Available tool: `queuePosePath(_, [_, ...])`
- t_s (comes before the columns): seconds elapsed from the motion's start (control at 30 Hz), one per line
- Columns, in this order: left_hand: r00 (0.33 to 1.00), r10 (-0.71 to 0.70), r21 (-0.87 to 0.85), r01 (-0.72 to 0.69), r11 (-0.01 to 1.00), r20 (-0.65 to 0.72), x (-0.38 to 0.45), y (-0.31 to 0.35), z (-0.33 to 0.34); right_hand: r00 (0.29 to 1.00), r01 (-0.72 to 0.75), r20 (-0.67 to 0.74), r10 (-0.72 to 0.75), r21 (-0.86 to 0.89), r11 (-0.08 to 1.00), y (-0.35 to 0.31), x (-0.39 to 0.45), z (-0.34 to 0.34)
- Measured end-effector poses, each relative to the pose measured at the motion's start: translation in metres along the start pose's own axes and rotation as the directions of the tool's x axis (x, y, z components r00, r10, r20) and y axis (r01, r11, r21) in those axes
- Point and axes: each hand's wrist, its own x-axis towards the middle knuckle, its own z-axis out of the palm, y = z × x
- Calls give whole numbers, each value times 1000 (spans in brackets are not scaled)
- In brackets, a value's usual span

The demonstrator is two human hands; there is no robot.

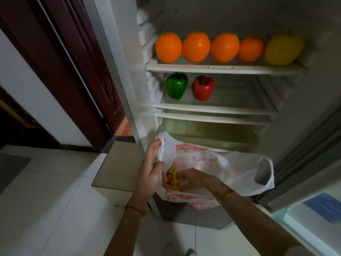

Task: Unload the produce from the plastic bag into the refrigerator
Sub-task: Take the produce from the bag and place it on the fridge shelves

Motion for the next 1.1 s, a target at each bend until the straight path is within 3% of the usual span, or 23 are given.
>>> queuePosePath(0.1, [1000,4,25,-3,1000,-22,-9,-2,0,993,106,-41,-108,-39,994,8,19,36])
queuePosePath(0.2, [1000,-2,45,2,999,-12,-16,-1,-1,980,75,-172,-96,-126,989,-15,11,34])
queuePosePath(0.3, [1000,-18,65,18,998,8,-23,2,-3,915,210,-296,-276,-235,949,-24,11,42])
queuePosePath(0.4, [1000,-15,62,14,998,11,-25,1,-4,907,185,-309,-286,-319,929,-21,23,54])
queuePosePath(0.47, [1000,-19,64,18,998,8,-25,1,-4,942,127,-240,-234,-391,912,-18,31,63])
queuePosePath(0.57, [1000,-24,74,24,997,-2,-24,1,-2,918,198,-198,-343,-521,830,-15,32,68])
queuePosePath(0.67, [999,-38,91,40,995,-23,-19,1,0,933,185,-216,-289,-402,897,-21,24,59])
queuePosePath(0.8, [999,-53,80,53,995,-4,-11,7,3,900,253,-266,-346,-328,910,-17,22,51])
queuePosePath(0.9, [999,-45,93,43,995,22,-4,9,5,937,193,-272,-218,-117,974,-7,23,44])
queuePosePath(1.1, [998,-40,122,34,992,40,1,13,4,982,51,-188,-30,108,993,16,30,55])
